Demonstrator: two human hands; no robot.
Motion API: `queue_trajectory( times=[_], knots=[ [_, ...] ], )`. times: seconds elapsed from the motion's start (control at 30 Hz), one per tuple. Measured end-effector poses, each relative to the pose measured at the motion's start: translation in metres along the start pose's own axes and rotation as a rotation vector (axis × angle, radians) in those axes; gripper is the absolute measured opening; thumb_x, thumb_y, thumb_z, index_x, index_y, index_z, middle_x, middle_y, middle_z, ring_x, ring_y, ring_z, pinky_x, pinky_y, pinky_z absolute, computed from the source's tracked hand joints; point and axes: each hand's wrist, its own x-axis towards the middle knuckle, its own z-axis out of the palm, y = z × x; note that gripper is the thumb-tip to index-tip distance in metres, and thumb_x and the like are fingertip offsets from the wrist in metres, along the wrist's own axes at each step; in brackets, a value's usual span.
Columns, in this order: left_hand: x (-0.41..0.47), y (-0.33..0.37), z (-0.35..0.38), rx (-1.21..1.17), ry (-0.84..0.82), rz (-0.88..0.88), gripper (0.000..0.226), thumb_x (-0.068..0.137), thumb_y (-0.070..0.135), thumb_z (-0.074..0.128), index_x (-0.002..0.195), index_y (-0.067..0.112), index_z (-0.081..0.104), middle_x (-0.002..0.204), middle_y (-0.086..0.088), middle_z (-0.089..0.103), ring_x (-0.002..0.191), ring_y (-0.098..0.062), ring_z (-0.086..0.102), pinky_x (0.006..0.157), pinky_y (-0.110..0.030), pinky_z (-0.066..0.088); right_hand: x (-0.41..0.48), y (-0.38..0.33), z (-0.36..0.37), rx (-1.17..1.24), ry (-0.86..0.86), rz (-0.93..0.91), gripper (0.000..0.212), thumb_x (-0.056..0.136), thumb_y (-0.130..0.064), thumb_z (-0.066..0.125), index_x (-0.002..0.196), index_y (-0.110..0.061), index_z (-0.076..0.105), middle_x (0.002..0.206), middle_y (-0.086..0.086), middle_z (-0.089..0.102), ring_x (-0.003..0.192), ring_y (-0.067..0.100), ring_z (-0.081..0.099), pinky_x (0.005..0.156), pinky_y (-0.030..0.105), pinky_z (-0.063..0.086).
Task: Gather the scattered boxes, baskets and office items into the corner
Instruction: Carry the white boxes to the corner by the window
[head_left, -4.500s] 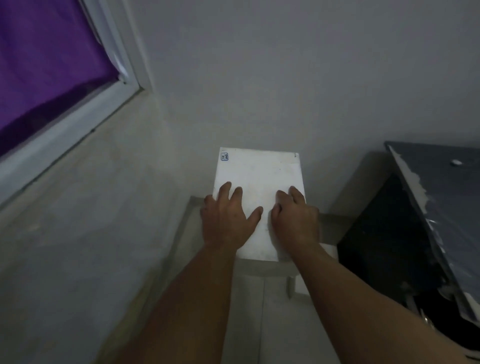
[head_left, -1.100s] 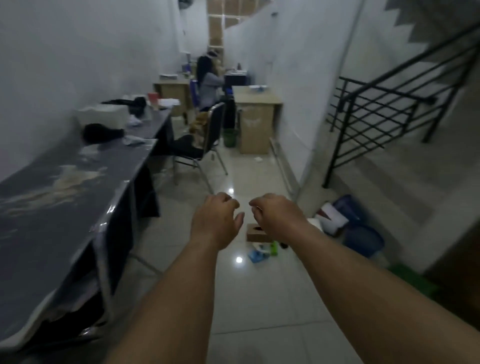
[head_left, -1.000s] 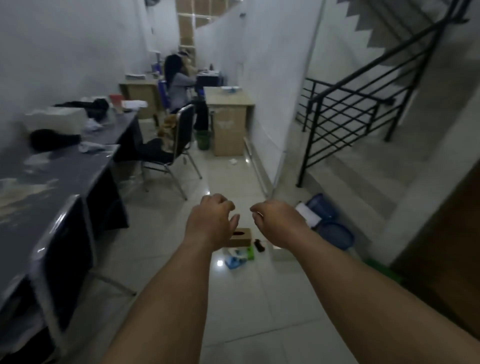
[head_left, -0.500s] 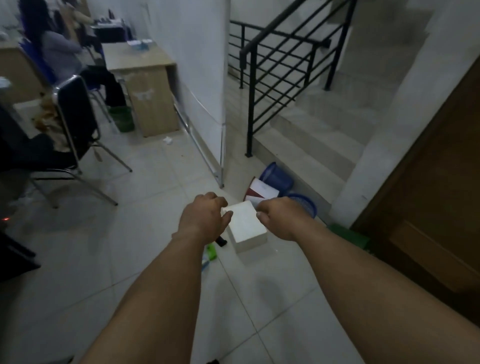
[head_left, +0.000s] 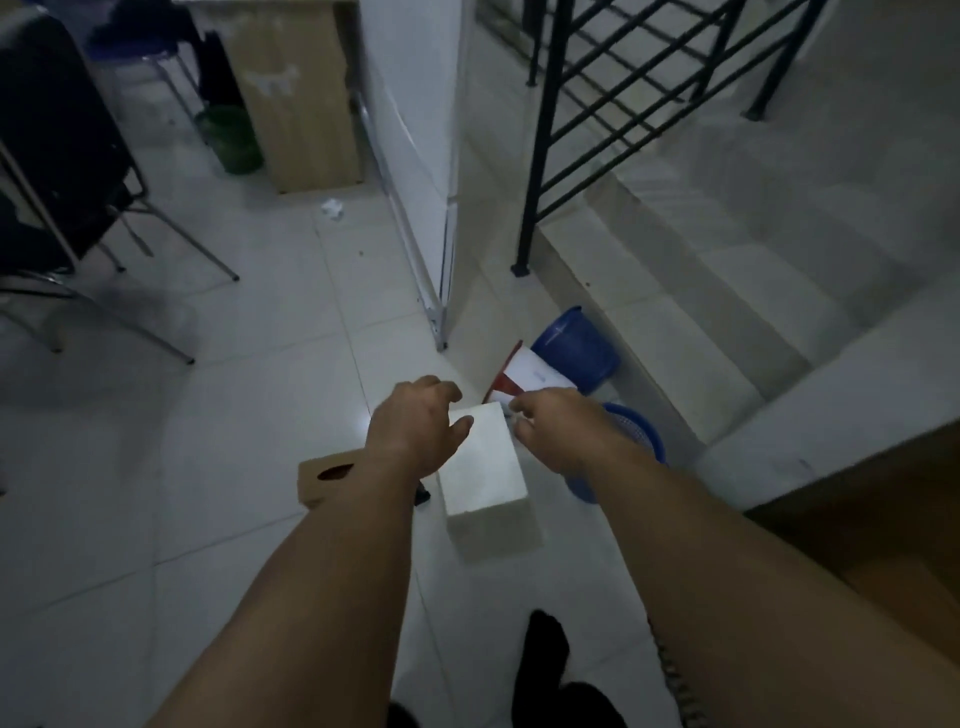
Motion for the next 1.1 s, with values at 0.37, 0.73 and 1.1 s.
queue_trajectory(
  times=[0.37, 0.73, 1.1],
  knots=[
    [0.147, -0.042, 0.225, -0.007, -0.108, -0.239, 0.046, 0.089, 0.043, 0.060, 0.130, 0.023, 0.053, 0.125, 0.003, 0.058, 0.114, -0.024, 0.049, 0.086, -0.040, 0.051, 0.231, 0.112, 0.144, -0.039, -0.038, -0.133, 0.044, 0.097, -0.037, 0.049, 0.140, -0.026, 0.047, 0.140, 0.002, 0.053, 0.121, 0.025, 0.052, 0.099, 0.042, 0.046],
    [0.233, -0.123, 0.460, 0.095, -0.285, -0.340, 0.063, 0.088, 0.044, 0.063, 0.141, 0.020, 0.039, 0.153, 0.000, 0.029, 0.132, -0.034, 0.032, 0.097, -0.050, 0.043, 0.390, 0.188, 0.347, -0.193, -0.117, -0.148, 0.056, 0.098, -0.042, 0.047, 0.149, -0.027, 0.029, 0.156, -0.006, 0.030, 0.136, 0.030, 0.032, 0.105, 0.051, 0.039],
    [0.254, -0.155, 0.528, -0.174, -0.394, -0.450, 0.075, 0.088, 0.041, 0.065, 0.146, 0.027, 0.020, 0.161, 0.009, -0.007, 0.143, -0.049, 0.002, 0.110, -0.058, 0.029, 0.431, 0.218, 0.422, -0.094, -0.378, 0.005, 0.078, 0.096, -0.043, 0.049, 0.153, -0.031, -0.003, 0.159, -0.016, -0.017, 0.143, 0.045, 0.009, 0.111, 0.060, 0.028]
  ],
)
